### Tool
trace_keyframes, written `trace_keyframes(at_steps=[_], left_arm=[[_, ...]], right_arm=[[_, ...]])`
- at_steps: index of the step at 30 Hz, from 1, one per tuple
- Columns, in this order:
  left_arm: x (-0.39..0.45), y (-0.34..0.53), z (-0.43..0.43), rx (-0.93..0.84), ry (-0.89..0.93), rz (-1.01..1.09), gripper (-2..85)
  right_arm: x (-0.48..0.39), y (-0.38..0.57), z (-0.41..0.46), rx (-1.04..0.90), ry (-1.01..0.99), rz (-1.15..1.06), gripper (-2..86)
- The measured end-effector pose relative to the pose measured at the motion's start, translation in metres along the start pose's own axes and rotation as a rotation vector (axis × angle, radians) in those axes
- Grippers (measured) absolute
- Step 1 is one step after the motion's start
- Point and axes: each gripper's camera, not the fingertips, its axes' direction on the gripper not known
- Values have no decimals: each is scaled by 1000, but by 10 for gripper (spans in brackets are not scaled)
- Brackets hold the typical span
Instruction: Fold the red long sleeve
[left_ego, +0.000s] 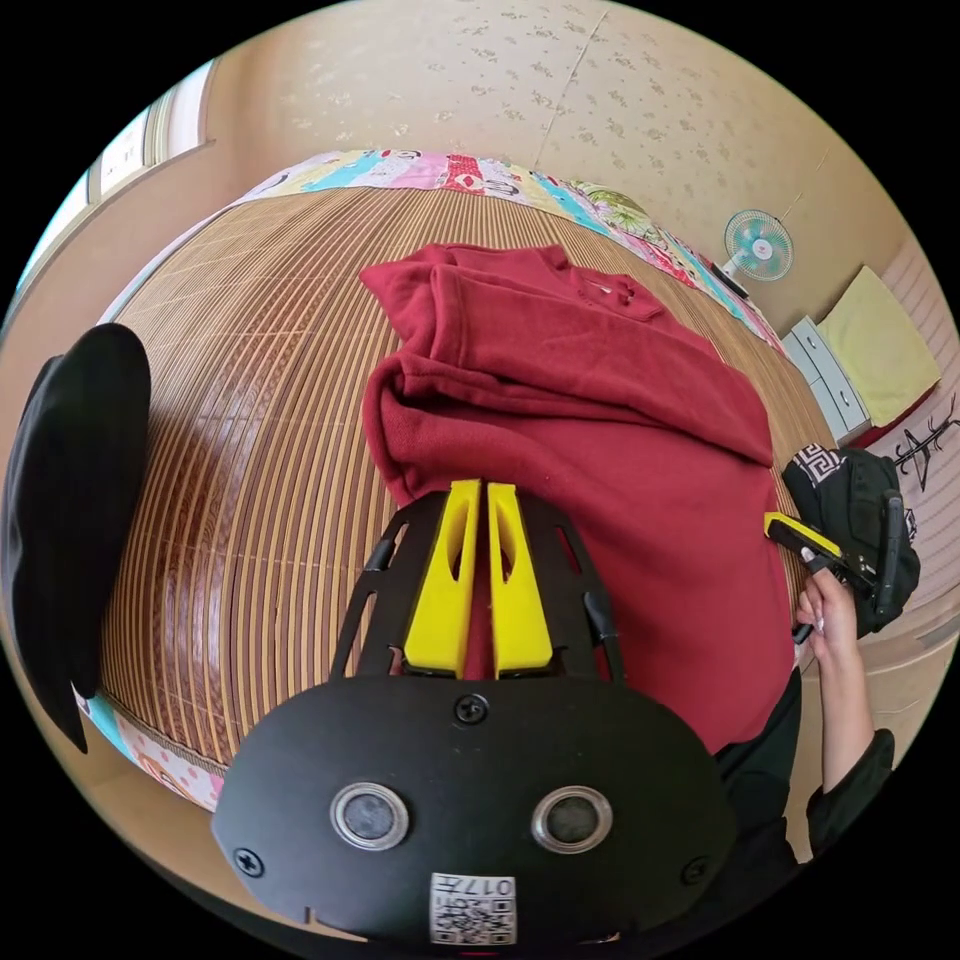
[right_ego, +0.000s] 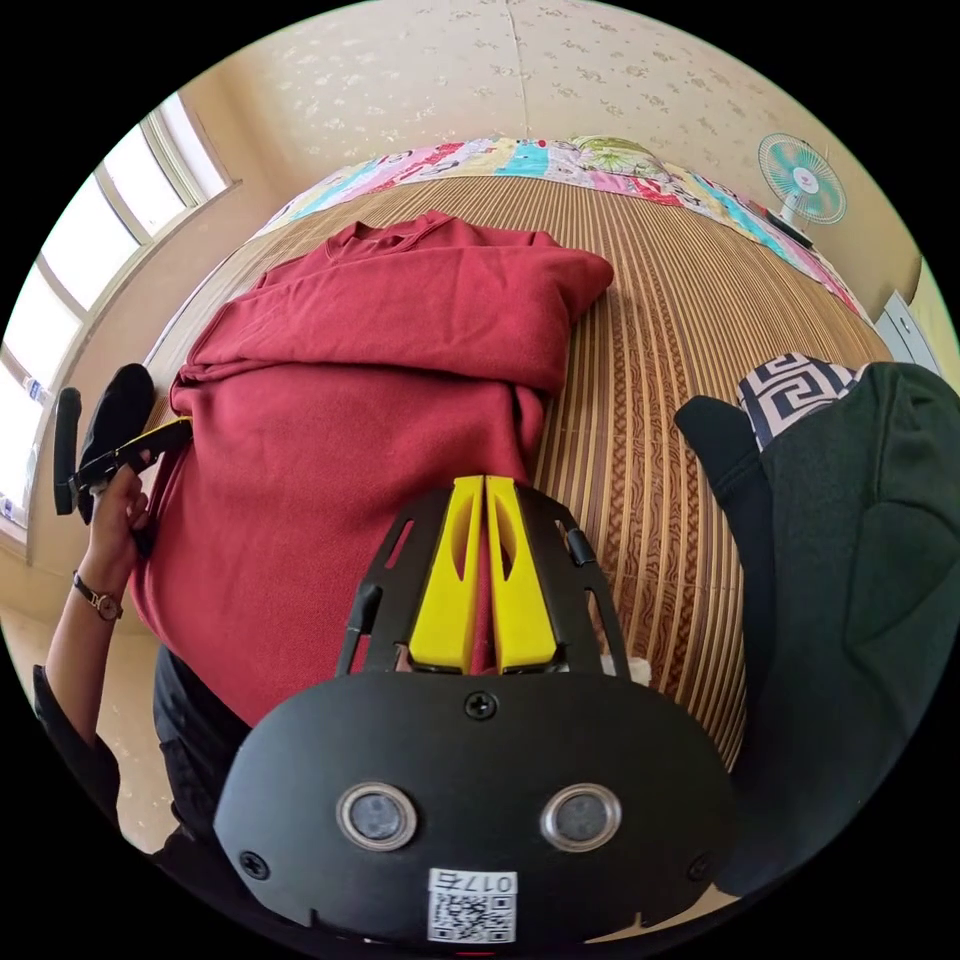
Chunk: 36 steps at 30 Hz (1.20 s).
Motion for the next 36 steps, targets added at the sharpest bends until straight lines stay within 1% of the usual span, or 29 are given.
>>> trace_keyframes(at_steps=[5, 11, 13, 15, 17, 19, 23, 26, 28, 30, 33, 35, 36], left_arm=[[-3, -5, 6, 10, 17, -5, -5], [-25, -9, 11, 14, 122, -61, -5], [-40, -8, 14, 18, 202, -99, -5], [-44, -7, 15, 20, 233, -105, -5], [-39, -7, 14, 24, 214, -91, -6], [-26, -7, 12, 32, 156, -63, -7], [-23, -7, 11, 37, 153, -61, -7], [-19, -8, 10, 40, 144, -56, -7], [-14, -9, 9, 41, 133, -52, -8], [-12, -9, 8, 42, 130, -50, -8], [-9, -11, 6, 41, 135, -53, -8], [-8, -12, 4, 42, 138, -54, -8], [-6, -12, 3, 42, 139, -54, -8]], right_arm=[[-1, -2, 2, 15, 15, -22, 5], [2, -3, 3, 31, -7, -16, 4], [6, -2, 3, 34, -34, -3, 3], [8, 0, 2, 39, -49, 2, 3], [6, 1, 1, 41, -49, 0, 3], [1, 4, 0, 45, -28, -10, 3], [-13, 8, -3, 58, 32, -36, 4], [-21, 17, -17, 105, 25, -70, 4], [-36, 35, -42, 208, 29, -83, 5], [-52, 48, -56, 247, 16, -101, 6], [-72, 63, -63, 226, -21, -120, 6], [-74, 70, -52, 195, -24, -97, 6], [-72, 72, -33, 129, -12, -81, 5]])
